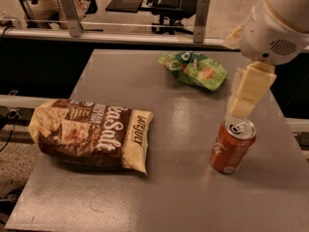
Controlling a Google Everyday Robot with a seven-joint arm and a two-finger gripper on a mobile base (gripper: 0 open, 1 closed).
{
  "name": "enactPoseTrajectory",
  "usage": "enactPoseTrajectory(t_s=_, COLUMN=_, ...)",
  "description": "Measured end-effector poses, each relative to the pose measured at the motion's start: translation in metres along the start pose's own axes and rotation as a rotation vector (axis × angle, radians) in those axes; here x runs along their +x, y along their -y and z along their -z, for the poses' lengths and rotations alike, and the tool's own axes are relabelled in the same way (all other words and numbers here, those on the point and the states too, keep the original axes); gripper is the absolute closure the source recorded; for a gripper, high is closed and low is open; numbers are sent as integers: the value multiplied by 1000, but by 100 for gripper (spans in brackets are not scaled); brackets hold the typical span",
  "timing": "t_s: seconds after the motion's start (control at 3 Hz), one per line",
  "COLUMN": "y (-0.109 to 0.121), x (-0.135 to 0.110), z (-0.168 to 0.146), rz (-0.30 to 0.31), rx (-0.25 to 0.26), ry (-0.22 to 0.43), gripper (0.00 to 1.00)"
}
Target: Pick brown chip bag
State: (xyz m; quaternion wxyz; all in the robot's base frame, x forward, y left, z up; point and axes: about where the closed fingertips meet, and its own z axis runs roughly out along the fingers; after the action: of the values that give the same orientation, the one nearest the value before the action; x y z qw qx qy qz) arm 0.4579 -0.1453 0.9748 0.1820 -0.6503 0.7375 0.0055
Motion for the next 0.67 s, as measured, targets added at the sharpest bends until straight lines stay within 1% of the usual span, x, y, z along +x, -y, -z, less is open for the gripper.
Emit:
enactPoseTrajectory(t_s=0.33, y=-4, x=-50, z=-24, rz=61, rx=-60, ry=75, gripper=0)
enactPoseTrajectory(t_s=0.67, y=-16, x=-96, z=-48, rz=100, rx=-121, ry=124, gripper=0)
